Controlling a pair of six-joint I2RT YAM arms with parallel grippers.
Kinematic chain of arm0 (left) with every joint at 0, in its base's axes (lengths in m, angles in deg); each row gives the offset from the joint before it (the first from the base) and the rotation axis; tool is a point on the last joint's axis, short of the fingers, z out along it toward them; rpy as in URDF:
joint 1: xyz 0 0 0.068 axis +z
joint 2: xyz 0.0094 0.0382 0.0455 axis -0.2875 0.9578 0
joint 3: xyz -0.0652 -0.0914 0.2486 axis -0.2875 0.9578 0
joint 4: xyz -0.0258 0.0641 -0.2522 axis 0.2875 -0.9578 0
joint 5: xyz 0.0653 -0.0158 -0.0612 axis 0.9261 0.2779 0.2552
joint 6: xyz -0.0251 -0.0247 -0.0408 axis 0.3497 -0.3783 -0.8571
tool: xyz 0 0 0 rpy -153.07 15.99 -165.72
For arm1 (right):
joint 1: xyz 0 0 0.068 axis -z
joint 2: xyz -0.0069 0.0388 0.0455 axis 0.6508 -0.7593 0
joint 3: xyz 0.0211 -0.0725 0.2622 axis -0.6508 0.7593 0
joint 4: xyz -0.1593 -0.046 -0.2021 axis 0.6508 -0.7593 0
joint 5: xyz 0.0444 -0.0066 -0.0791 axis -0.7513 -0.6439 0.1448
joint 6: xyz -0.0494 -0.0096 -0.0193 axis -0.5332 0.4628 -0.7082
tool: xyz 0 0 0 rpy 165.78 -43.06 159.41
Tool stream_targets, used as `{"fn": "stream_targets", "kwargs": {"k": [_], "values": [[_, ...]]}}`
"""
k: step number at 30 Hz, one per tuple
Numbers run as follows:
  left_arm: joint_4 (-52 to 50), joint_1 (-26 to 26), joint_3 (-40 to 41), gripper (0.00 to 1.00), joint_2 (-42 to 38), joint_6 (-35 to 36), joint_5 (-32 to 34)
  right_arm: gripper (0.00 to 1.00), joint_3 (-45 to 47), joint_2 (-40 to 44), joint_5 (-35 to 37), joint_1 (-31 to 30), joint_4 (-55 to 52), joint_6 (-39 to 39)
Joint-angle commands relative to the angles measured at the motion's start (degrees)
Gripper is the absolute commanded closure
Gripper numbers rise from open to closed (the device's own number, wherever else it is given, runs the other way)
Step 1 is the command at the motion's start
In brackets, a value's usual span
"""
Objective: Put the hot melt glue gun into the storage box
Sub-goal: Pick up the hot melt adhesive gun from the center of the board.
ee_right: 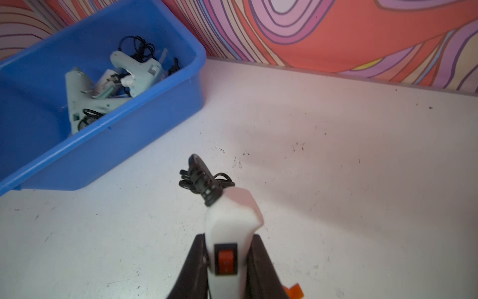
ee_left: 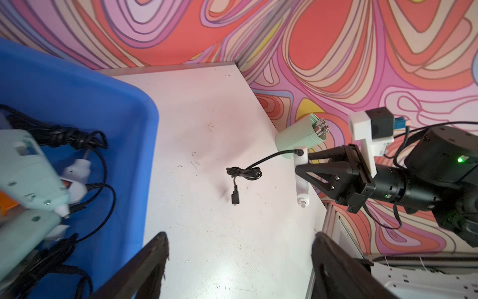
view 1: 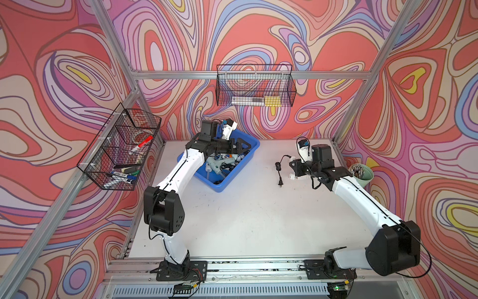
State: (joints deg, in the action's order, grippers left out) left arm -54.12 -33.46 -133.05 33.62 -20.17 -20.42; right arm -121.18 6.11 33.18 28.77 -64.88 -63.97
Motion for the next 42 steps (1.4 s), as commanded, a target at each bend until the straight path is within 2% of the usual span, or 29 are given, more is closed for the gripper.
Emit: {"fn": "stream_targets", "kwargs": {"k": [1,5,11,17,23,28,35,39,42], "values": [[-4.90,-1.14,-4.01,0.13,1.49,4.46,-6.25,1.00,2.18,3.89,-6.47,-0.47,6.55,-1.96],[-8.57,-2.64,-8.01,0.27,3.03,4.71,-9.10,1.00,4.08,7.38,-7.95,-1.15,9.17,-3.78],[-13.11,-6.54,-12.51,0.25,3.66,4.86,-8.47,1.00,5.09,9.83,-7.26,-2.73,12.22,-5.59],[-18.86,-9.82,-17.82,0.23,4.79,9.13,-6.16,1.00,4.23,10.10,-7.43,-3.95,12.24,-6.31],[-27.87,-12.51,-28.79,0.25,10.97,14.02,-4.11,1.00,3.30,9.68,-7.39,-5.77,11.27,-7.01],[-30.79,-13.68,-35.85,0.31,15.70,12.75,-3.38,1.00,2.86,10.04,-6.38,-7.18,10.58,-7.85],[-28.45,-13.92,-36.70,0.38,17.29,7.99,-4.74,1.00,1.77,9.53,-4.76,-9.06,9.78,-9.00],[-29.24,-14.17,-36.76,0.41,17.65,7.99,-6.93,1.00,1.06,8.82,-3.71,-10.13,9.45,-9.57],[-30.73,-14.43,-36.75,0.42,17.74,8.82,-5.67,1.00,0.72,8.16,-3.00,-10.85,9.25,-9.99]]}}
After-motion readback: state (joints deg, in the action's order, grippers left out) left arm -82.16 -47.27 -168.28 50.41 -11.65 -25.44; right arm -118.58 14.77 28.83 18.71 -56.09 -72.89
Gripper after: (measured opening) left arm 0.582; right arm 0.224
